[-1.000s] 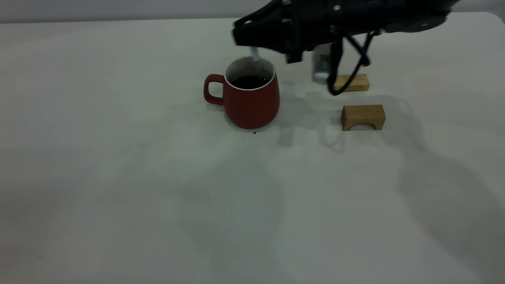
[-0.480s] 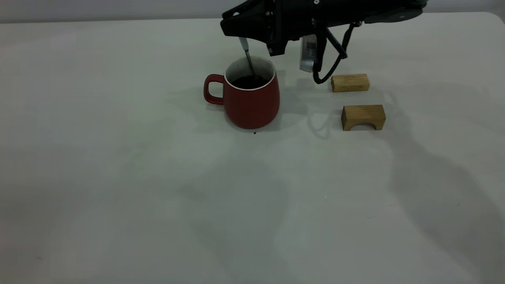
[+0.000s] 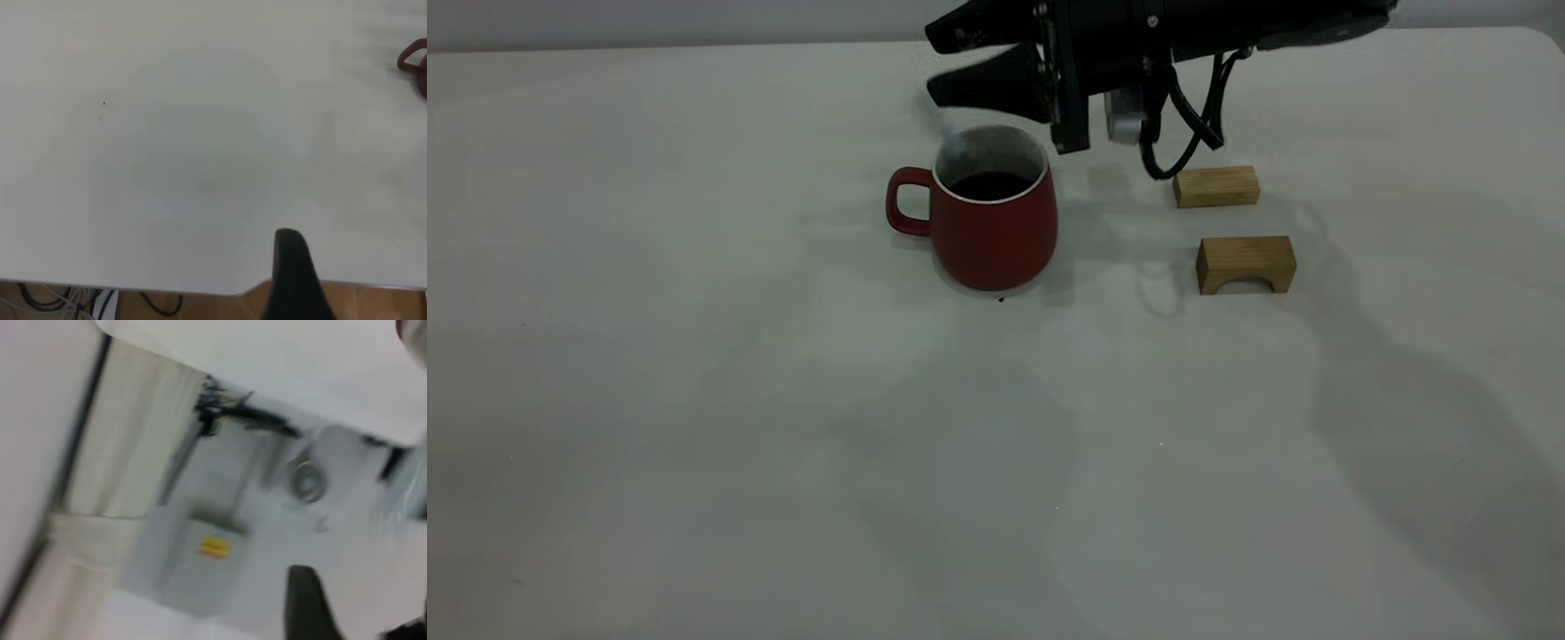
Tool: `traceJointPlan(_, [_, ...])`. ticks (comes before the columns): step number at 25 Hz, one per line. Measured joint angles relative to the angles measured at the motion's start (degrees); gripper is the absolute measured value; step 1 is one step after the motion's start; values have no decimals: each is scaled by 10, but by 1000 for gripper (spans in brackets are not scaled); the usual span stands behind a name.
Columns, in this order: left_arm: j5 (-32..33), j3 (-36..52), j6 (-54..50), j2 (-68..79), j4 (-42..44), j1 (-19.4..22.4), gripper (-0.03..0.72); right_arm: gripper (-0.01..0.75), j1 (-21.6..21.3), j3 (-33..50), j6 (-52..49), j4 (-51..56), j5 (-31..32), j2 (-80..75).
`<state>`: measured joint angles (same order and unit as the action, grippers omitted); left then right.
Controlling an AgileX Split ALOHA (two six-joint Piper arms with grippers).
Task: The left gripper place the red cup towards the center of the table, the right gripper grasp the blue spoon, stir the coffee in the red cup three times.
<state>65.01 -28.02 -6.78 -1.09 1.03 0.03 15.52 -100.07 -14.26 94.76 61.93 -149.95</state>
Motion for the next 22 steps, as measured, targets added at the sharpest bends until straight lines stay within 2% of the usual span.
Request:
traceJointPlan(3, [0,0,0,0,0,0,551,576,0,0,55,-91,2,27])
traceJointPlan(6, [0,0,0,0,0,0,551,589,1,0,123,-253,8,67])
traceJointPlan(14, [0,0,0,0,0,0,551,529,24,0,256,-721,62,226])
traceJointPlan(22, [0,0,0,0,0,0,551,463,27,0,236,-924,79,409])
